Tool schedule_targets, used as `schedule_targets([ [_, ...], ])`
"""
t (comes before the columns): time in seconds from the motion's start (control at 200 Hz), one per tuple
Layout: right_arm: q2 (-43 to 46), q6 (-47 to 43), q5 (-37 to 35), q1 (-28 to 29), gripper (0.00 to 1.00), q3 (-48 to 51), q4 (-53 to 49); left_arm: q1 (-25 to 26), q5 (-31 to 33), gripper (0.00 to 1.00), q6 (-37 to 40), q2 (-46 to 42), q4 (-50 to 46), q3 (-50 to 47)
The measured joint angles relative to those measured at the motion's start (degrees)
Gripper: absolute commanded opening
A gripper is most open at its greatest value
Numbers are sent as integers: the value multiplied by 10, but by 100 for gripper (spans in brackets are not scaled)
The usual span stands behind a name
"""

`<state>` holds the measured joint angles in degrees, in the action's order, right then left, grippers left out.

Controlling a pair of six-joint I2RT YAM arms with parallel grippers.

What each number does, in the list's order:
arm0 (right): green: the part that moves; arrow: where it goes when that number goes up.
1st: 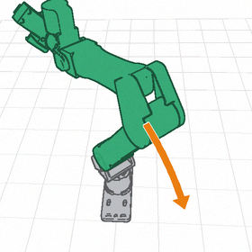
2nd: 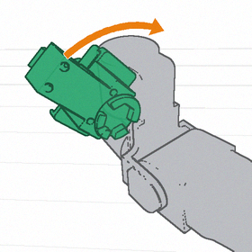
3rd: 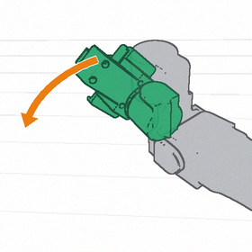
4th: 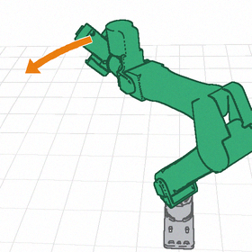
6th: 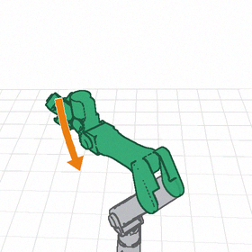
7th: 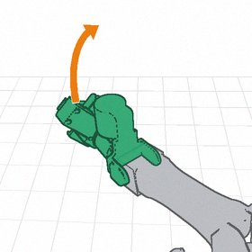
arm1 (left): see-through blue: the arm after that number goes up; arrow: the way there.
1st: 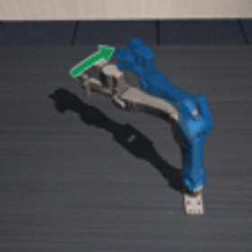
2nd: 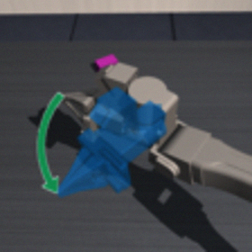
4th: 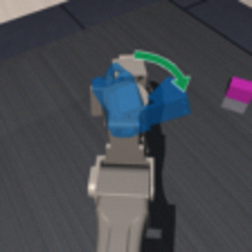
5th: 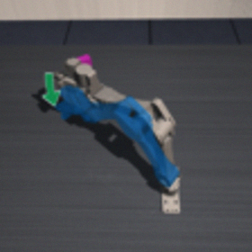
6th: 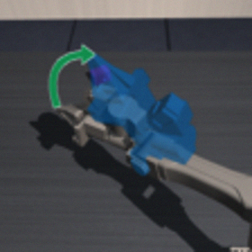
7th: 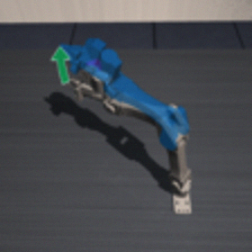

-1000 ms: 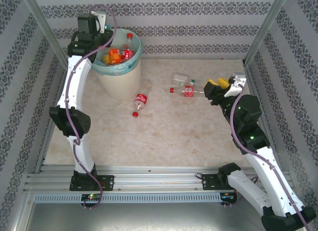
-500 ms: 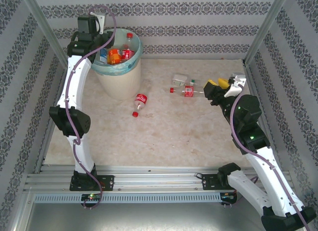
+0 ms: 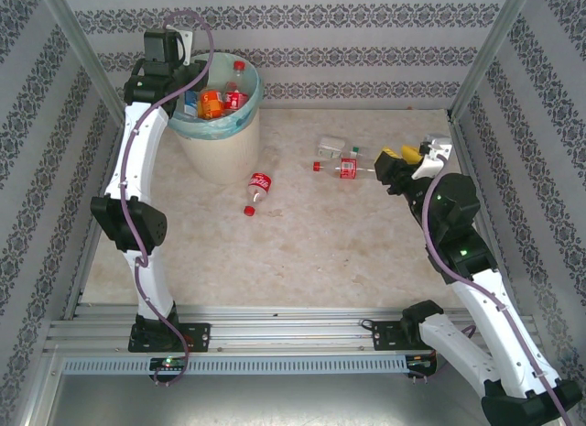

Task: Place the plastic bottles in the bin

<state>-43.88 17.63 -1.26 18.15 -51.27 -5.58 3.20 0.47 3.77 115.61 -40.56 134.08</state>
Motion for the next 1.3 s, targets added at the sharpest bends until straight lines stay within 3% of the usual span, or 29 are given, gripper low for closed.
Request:
schedule_targets([
  [0.36,-195,-5,25,0,69,-129,-133,18,-50,61,-38,-35,-21,-12],
  [0.599,-377,-75,24,-6,75,-225,-203,160,-56,66,-6,-230,72,-204],
  [0.719,-462,-109,40,-36,77,-274,-220,218,-66,66,12,-306,144,-314],
  [0.939,-619,-162,98,-106,80,-397,-240,242,-94,66,2,-365,250,-503],
  [1.299,-793,-288,127,-89,86,-597,-312,286,-139,67,-42,-400,295,-669],
])
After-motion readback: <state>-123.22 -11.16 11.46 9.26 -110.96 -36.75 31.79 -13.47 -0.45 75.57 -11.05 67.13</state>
